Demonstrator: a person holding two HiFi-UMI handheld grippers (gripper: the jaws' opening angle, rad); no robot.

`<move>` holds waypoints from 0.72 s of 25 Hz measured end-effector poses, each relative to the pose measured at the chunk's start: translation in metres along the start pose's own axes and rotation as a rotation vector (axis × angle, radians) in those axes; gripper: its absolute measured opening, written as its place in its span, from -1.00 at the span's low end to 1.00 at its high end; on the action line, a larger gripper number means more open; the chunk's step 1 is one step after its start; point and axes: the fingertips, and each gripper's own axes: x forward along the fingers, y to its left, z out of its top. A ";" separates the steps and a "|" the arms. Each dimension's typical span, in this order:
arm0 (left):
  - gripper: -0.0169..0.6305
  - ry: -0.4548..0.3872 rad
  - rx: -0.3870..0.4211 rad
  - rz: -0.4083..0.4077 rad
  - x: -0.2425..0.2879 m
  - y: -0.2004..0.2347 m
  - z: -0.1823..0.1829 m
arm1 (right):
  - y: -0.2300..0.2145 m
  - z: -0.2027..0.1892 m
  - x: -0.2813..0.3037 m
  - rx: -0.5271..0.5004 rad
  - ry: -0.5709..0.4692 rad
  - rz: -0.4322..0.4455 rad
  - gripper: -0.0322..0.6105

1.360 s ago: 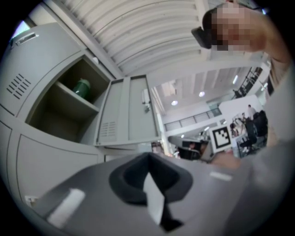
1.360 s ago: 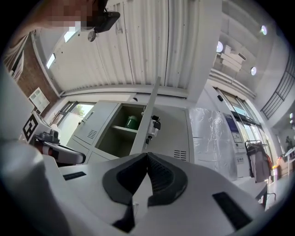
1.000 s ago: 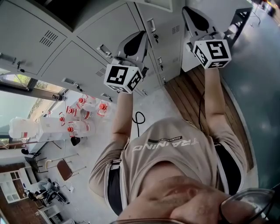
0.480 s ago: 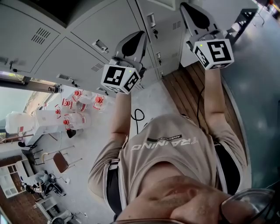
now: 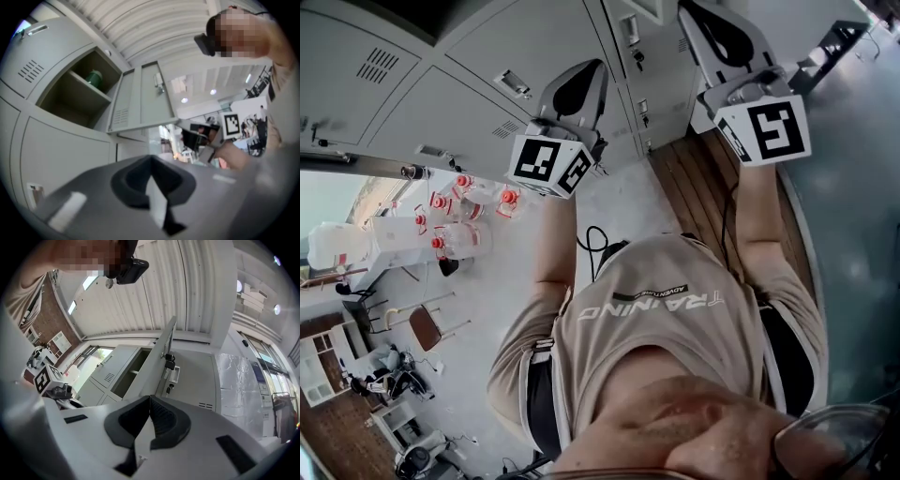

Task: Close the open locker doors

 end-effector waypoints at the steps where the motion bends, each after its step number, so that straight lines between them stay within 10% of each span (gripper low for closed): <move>1: -0.95 0.004 0.005 0.006 -0.003 0.002 -0.001 | 0.005 0.001 0.001 0.001 -0.004 0.009 -0.86; 18: -0.95 -0.043 0.054 0.020 -0.087 0.086 0.033 | 0.101 0.015 0.050 -0.021 -0.022 0.047 -0.86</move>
